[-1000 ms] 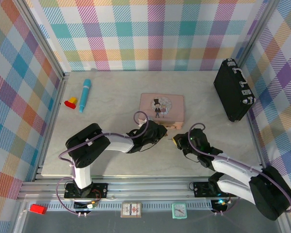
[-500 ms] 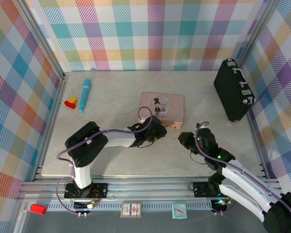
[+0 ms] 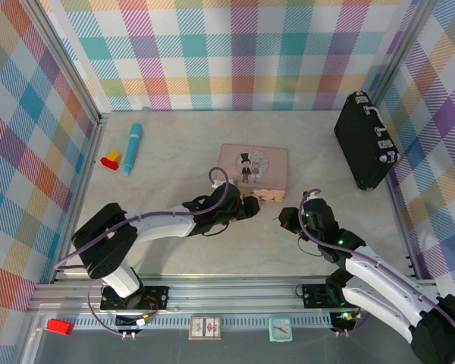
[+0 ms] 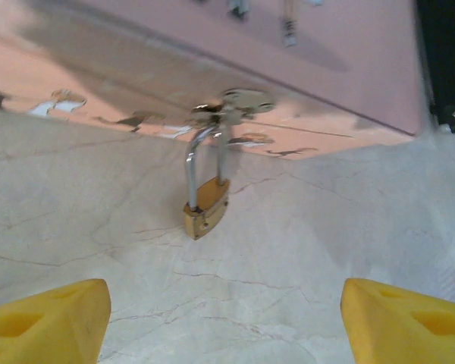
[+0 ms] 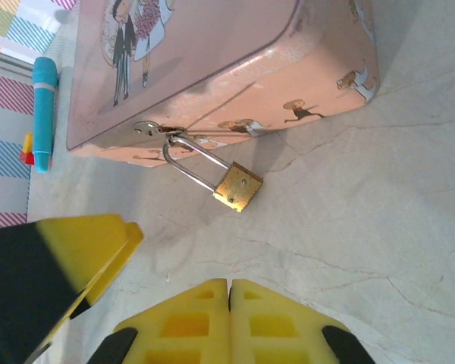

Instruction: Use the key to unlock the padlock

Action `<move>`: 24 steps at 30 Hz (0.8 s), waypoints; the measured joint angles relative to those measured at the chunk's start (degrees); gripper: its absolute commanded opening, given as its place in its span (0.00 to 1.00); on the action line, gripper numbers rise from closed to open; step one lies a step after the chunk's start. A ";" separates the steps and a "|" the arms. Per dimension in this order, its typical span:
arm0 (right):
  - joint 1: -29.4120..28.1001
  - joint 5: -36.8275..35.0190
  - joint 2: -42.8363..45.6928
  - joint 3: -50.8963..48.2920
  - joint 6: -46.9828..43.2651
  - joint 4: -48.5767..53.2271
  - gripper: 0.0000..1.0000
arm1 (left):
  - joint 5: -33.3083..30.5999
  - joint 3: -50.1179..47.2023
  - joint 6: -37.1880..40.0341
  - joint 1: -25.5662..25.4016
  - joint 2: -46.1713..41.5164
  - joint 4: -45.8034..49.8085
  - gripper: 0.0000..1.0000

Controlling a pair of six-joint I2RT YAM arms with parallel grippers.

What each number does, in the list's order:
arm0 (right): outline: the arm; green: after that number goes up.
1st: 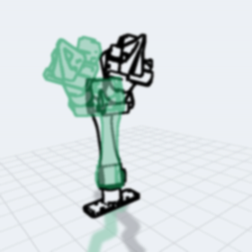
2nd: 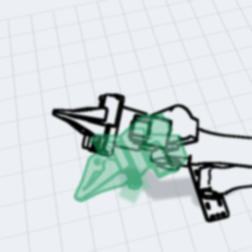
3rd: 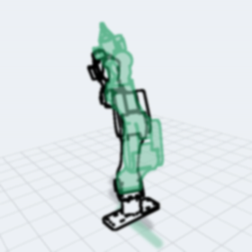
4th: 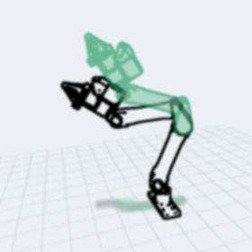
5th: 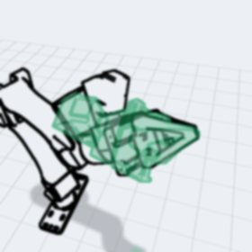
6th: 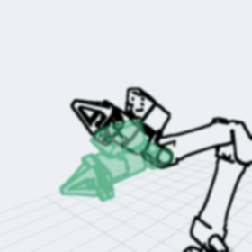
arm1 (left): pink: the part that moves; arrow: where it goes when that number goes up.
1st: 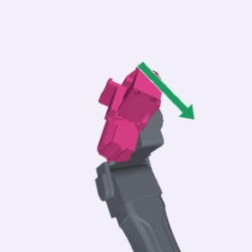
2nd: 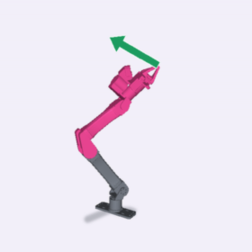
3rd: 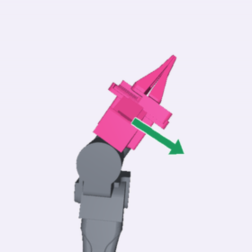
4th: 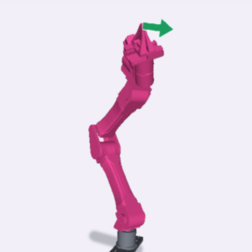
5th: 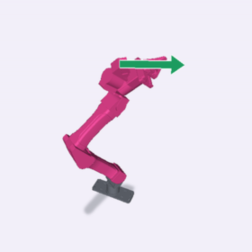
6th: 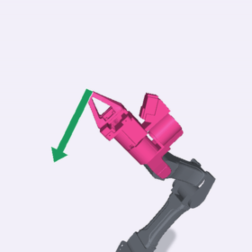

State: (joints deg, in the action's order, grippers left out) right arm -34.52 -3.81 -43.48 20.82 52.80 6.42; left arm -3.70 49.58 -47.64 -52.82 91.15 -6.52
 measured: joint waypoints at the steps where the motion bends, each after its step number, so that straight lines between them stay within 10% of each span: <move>1: 0.00 -0.24 0.02 0.00 -0.35 -0.46 0.00 | -0.09 -0.33 0.81 0.00 -1.05 0.07 0.82; 12: 2.49 -0.90 0.04 0.00 -3.39 -3.50 0.00 | 0.72 -8.52 5.53 0.26 -10.56 -8.17 0.83; 24: 5.05 4.07 -6.19 -3.13 0.33 -19.85 0.00 | 11.91 -9.49 3.10 0.52 -1.81 -34.97 0.76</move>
State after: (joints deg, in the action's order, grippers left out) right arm -29.47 0.25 -49.67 17.69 53.12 -13.43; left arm 8.21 40.10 -44.53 -52.29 89.34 -41.50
